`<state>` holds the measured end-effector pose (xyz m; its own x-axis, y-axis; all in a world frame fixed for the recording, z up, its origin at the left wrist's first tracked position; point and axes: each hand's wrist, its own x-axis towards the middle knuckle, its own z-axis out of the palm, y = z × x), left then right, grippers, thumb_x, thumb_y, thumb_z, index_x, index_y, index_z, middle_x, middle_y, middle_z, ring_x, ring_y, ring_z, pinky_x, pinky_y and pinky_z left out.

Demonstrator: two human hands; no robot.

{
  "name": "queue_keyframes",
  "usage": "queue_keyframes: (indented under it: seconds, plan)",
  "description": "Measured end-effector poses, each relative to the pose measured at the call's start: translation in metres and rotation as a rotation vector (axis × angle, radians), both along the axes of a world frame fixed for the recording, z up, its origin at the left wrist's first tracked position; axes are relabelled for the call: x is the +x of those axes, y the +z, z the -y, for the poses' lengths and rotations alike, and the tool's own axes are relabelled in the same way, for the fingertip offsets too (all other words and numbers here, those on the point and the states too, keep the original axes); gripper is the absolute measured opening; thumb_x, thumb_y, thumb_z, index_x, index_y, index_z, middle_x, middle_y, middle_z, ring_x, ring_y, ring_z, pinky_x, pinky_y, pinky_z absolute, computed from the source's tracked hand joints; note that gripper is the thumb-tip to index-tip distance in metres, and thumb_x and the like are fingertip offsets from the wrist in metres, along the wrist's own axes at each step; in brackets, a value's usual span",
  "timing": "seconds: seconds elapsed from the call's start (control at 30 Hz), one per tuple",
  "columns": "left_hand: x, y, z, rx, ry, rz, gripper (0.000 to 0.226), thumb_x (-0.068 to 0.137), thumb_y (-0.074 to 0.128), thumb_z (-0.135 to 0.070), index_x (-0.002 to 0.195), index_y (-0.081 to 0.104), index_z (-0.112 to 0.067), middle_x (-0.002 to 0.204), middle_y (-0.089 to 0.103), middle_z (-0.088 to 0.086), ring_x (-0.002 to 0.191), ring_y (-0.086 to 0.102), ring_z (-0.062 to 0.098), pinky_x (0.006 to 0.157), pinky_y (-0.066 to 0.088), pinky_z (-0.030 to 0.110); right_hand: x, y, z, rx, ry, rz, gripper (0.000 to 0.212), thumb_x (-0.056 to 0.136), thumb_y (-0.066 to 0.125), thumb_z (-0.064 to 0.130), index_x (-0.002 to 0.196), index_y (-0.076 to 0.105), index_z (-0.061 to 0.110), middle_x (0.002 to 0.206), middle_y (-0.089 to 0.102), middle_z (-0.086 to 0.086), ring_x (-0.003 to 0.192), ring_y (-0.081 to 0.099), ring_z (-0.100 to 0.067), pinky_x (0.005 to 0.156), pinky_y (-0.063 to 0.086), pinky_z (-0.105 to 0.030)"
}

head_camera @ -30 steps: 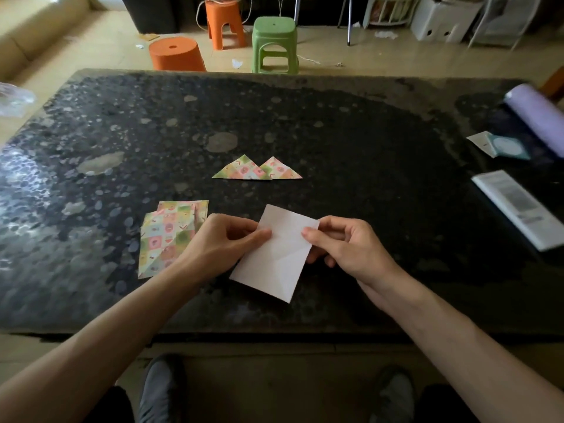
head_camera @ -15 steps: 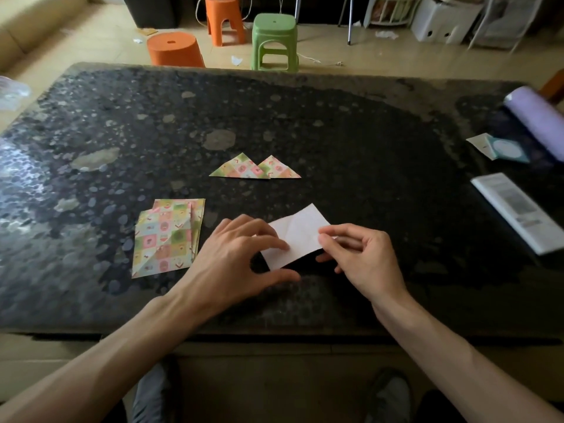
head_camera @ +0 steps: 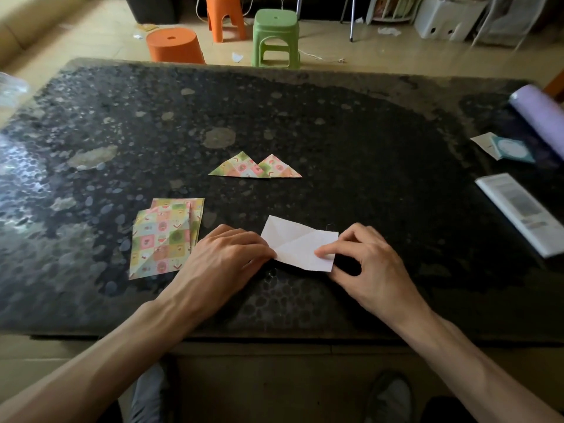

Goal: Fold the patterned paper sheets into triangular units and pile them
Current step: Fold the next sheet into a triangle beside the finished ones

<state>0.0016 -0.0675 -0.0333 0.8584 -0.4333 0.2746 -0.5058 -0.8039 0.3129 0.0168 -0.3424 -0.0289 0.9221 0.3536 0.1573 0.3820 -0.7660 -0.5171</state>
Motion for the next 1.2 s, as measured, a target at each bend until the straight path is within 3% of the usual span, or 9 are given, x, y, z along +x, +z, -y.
queue_keyframes:
  seconds: [0.1, 0.23, 0.37, 0.5, 0.73, 0.9, 1.2]
  plan:
    - [0.0, -0.002, -0.005, 0.001, -0.014, -0.002, 0.024, 0.101, 0.057, -0.038, 0.108, 0.078, -0.03, 0.113, 0.073, -0.015, 0.105, 0.066, 0.005, 0.089, 0.05, 0.029, 0.005, 0.0, 0.005, -0.049, 0.056, 0.035, 0.02, 0.085, 0.073, 0.04, 0.103, 0.081, 0.037, 0.105, 0.052, 0.015, 0.1, 0.047, -0.005, 0.077, 0.051, -0.023]
    - [-0.001, -0.002, -0.006, 0.003, -0.022, -0.024, 0.025, 0.097, 0.056, -0.042, 0.108, 0.076, -0.032, 0.115, 0.071, -0.017, 0.108, 0.065, 0.005, 0.09, 0.048, 0.029, 0.007, -0.001, 0.007, -0.007, 0.16, 0.007, 0.016, 0.088, 0.075, 0.038, 0.1, 0.082, 0.03, 0.107, 0.063, 0.02, 0.106, 0.054, -0.005, 0.089, 0.051, -0.029]
    - [-0.005, 0.001, 0.002, 0.007, -0.073, -0.091, 0.033, 0.095, 0.058, -0.059, 0.115, 0.074, -0.038, 0.118, 0.067, -0.018, 0.112, 0.061, 0.004, 0.091, 0.047, 0.031, 0.001, -0.002, 0.0, -0.005, 0.242, -0.011, 0.02, 0.091, 0.069, 0.04, 0.103, 0.08, 0.031, 0.107, 0.064, 0.021, 0.107, 0.057, -0.004, 0.092, 0.05, -0.027]
    - [-0.007, 0.002, 0.008, -0.051, -0.102, -0.119, 0.028, 0.098, 0.058, -0.059, 0.104, 0.077, -0.04, 0.112, 0.068, -0.02, 0.104, 0.061, 0.0, 0.086, 0.051, 0.032, -0.007, -0.006, -0.007, 0.024, 0.284, -0.013, 0.018, 0.094, 0.068, 0.038, 0.104, 0.079, 0.028, 0.107, 0.064, 0.019, 0.105, 0.057, -0.005, 0.09, 0.05, -0.026]
    - [-0.01, 0.004, 0.01, -0.186, -0.055, -0.184, 0.022, 0.1, 0.061, -0.046, 0.098, 0.078, -0.032, 0.101, 0.071, -0.02, 0.097, 0.064, -0.001, 0.074, 0.056, 0.029, -0.008, -0.006, -0.01, 0.114, 0.191, -0.033, 0.024, 0.093, 0.068, 0.047, 0.1, 0.079, 0.028, 0.095, 0.066, 0.02, 0.098, 0.059, -0.006, 0.085, 0.049, -0.027]
    - [-0.007, 0.002, 0.008, -0.214, 0.104, -0.232, 0.035, 0.093, 0.055, -0.058, 0.09, 0.076, -0.031, 0.091, 0.065, -0.02, 0.09, 0.058, -0.003, 0.072, 0.043, 0.01, 0.001, -0.009, -0.008, 0.086, 0.036, -0.094, 0.029, 0.088, 0.065, 0.06, 0.093, 0.078, 0.035, 0.091, 0.062, 0.019, 0.102, 0.052, -0.003, 0.084, 0.045, -0.02]
    - [-0.004, -0.006, 0.013, -0.163, 0.192, -0.214, 0.028, 0.092, 0.059, -0.059, 0.084, 0.068, -0.034, 0.082, 0.06, -0.017, 0.087, 0.055, 0.003, 0.076, 0.044, 0.021, 0.002, -0.011, -0.016, 0.094, -0.049, -0.115, 0.026, 0.091, 0.066, 0.056, 0.085, 0.073, 0.032, 0.083, 0.061, 0.015, 0.093, 0.052, -0.003, 0.073, 0.037, -0.014]
